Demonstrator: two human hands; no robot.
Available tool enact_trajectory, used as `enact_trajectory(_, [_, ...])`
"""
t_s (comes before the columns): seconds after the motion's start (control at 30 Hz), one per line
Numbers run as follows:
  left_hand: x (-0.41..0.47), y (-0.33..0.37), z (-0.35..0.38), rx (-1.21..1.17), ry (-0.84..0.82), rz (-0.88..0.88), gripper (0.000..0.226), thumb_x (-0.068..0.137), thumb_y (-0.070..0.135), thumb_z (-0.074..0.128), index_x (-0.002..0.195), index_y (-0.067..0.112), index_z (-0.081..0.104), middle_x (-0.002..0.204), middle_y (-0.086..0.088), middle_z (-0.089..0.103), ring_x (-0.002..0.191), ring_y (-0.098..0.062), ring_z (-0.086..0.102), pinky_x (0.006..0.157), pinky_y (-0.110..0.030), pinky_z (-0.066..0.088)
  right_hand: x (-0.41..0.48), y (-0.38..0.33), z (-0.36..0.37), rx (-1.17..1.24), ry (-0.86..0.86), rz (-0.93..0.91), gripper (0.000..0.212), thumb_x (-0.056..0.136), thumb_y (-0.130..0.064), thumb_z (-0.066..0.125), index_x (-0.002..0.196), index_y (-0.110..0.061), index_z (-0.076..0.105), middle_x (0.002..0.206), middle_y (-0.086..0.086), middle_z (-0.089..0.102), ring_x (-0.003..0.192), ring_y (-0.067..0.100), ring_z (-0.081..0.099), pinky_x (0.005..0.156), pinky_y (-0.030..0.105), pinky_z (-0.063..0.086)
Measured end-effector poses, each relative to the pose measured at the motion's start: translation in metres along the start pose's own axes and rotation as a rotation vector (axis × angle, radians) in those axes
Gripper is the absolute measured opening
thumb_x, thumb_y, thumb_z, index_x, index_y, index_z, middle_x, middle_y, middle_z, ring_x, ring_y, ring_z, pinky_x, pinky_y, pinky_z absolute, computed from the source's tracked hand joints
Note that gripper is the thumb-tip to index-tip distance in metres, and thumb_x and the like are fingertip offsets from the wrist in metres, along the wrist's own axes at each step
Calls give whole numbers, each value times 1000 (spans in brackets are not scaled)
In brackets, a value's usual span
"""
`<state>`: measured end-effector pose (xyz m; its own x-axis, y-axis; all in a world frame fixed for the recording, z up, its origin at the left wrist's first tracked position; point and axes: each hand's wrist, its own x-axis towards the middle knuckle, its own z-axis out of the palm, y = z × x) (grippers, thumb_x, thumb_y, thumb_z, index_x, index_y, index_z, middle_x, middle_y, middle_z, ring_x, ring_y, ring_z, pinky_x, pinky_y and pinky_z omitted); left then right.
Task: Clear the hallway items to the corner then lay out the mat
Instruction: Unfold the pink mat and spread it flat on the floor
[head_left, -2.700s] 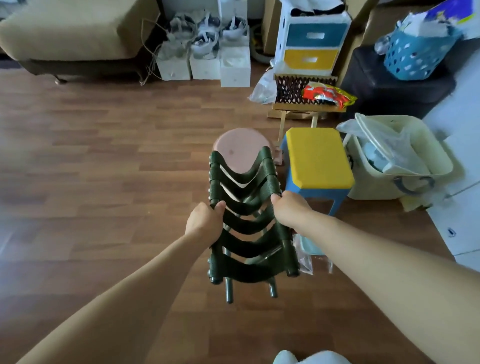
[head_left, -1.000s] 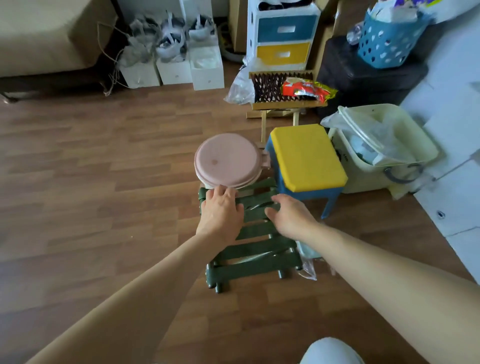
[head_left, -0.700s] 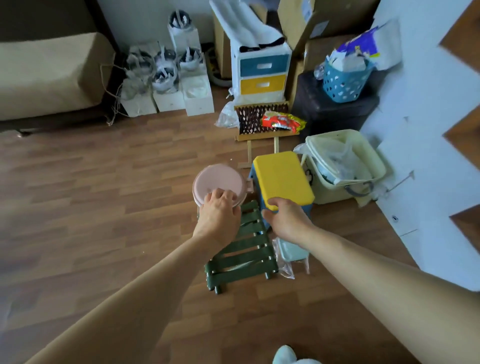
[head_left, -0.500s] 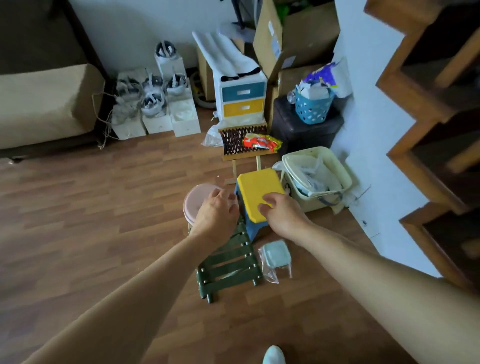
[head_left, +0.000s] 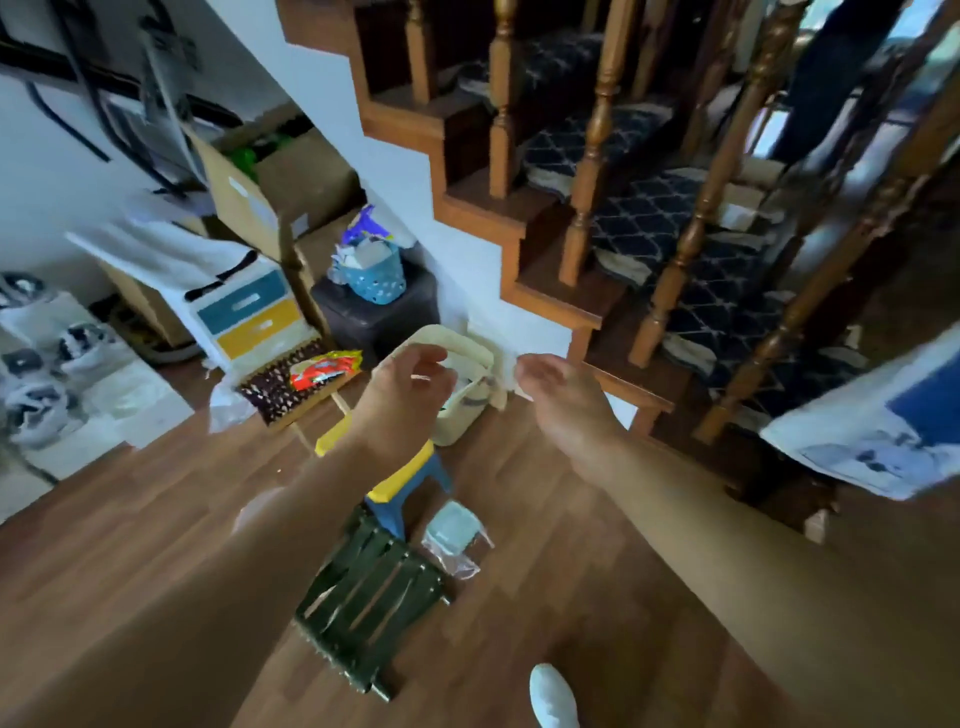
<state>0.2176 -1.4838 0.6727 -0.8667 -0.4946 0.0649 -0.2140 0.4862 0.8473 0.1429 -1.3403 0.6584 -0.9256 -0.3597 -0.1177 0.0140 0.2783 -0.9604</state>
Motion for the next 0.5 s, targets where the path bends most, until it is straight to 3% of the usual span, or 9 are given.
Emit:
enact_trajectory(0.07, [-10, 32, 17, -57, -18, 107, 18, 91, 19, 57, 108, 18, 62, 91, 5, 65, 75, 1, 60, 59, -2, 40, -21, -1, -34, 68, 150, -6, 18, 93, -25, 54, 104, -18, 65, 89, -17, 62, 85, 1, 58, 72, 17, 43])
enact_trajectory(0.13, [-22, 67, 37, -143, -92, 219, 13, 92, 19, 56, 104, 21, 62, 96, 1, 68, 87, -14, 65, 75, -17, 50, -43, -4, -71, 122, 271, -7, 17, 92, -30, 54, 103, -23, 66, 85, -24, 61, 80, -5, 58, 71, 13, 45])
enact_trajectory(0.2, [-37, 105, 60, -228, -185, 303, 11, 93, 18, 55, 98, 25, 62, 96, -1, 69, 92, -22, 65, 84, -37, 52, -69, -5, -111, 45, 383, -24, 14, 93, -35, 51, 97, -29, 63, 92, -17, 65, 86, 0, 61, 77, 18, 47])
enact_trajectory(0.27, [-51, 136, 83, -277, -253, 377, 11, 93, 18, 55, 98, 25, 63, 95, -1, 68, 93, -20, 65, 85, -45, 53, -94, -8, -145, 7, 473, -51, 16, 94, -35, 48, 93, -30, 63, 102, -6, 68, 95, 9, 62, 89, 28, 48])
enact_trajectory(0.37, [-79, 186, 131, -299, -389, 507, 14, 94, 18, 53, 100, 27, 62, 90, 3, 69, 88, -14, 66, 84, -37, 55, -145, -7, -207, 92, 653, -131, 17, 94, -32, 49, 92, -32, 66, 90, -6, 70, 88, 8, 64, 81, 23, 51])
enact_trajectory(0.43, [-100, 221, 167, -302, -500, 597, 16, 95, 21, 51, 96, 35, 59, 84, 9, 67, 80, -7, 65, 73, -26, 56, -177, -1, -248, 147, 780, -137, 20, 93, -28, 52, 81, -35, 66, 78, -6, 69, 77, 4, 63, 74, 20, 50])
enact_trajectory(0.5, [-116, 247, 196, -304, -568, 684, 18, 95, 23, 50, 93, 39, 57, 87, 16, 66, 82, -1, 63, 66, -16, 54, -201, 5, -282, 207, 874, -116, 15, 91, -25, 56, 86, -30, 69, 85, -7, 72, 86, 8, 67, 81, 30, 53])
